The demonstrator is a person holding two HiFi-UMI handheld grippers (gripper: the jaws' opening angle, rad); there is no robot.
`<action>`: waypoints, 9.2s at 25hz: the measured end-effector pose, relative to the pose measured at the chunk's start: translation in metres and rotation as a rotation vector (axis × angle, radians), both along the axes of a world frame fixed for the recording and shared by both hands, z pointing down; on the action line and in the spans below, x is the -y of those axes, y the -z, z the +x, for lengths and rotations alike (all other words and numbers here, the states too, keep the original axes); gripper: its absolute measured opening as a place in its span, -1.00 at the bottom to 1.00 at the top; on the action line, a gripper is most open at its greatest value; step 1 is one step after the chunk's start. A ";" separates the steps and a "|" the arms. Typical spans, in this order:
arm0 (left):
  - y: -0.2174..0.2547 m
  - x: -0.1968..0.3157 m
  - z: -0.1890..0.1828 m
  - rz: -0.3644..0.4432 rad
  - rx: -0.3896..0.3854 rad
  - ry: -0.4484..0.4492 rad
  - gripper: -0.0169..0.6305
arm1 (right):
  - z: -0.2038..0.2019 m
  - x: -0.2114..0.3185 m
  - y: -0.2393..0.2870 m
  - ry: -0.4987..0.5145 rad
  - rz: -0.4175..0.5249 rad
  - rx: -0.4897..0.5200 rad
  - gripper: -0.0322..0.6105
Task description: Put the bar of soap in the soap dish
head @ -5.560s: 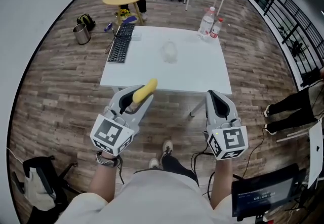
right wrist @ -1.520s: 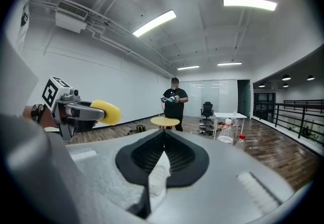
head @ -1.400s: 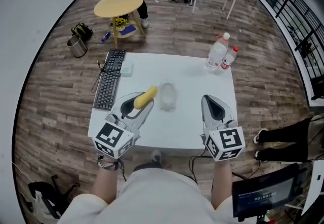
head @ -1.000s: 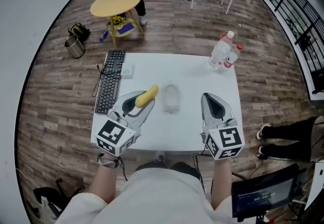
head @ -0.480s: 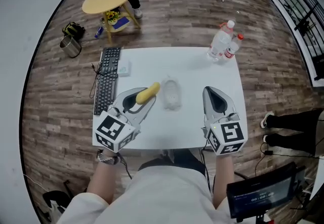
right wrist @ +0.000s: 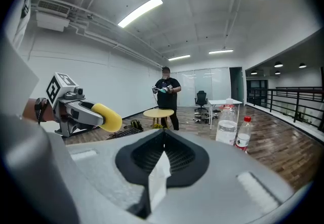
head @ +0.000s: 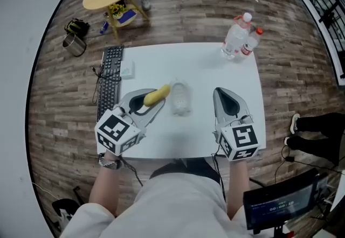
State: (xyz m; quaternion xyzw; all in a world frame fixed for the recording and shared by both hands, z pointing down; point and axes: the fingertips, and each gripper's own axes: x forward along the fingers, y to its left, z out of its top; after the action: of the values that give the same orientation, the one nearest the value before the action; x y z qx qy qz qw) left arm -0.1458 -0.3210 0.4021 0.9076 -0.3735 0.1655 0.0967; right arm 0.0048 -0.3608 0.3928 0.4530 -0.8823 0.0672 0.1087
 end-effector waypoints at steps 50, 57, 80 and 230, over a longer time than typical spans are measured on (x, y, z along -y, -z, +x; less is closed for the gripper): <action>-0.151 0.038 0.031 -0.455 0.220 -0.359 -0.56 | -0.012 0.026 -0.107 -0.006 -0.290 0.009 -0.89; -0.167 0.029 0.041 -0.539 0.219 -0.411 -0.56 | -0.012 0.023 -0.111 0.002 -0.305 0.009 -0.89; -0.197 0.018 0.047 -0.744 0.258 -0.462 -0.56 | -0.003 0.029 -0.122 0.008 -0.352 0.038 -0.89; -0.087 0.029 0.020 -0.206 0.234 0.010 -0.86 | -0.038 -0.014 -0.049 0.121 -0.178 -0.061 -0.89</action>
State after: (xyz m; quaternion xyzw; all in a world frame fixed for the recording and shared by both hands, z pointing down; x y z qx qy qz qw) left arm -0.1254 -0.3499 0.4891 0.8655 -0.3676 0.3072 0.1461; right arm -0.0329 -0.3465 0.4421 0.3891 -0.8949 0.1248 0.1794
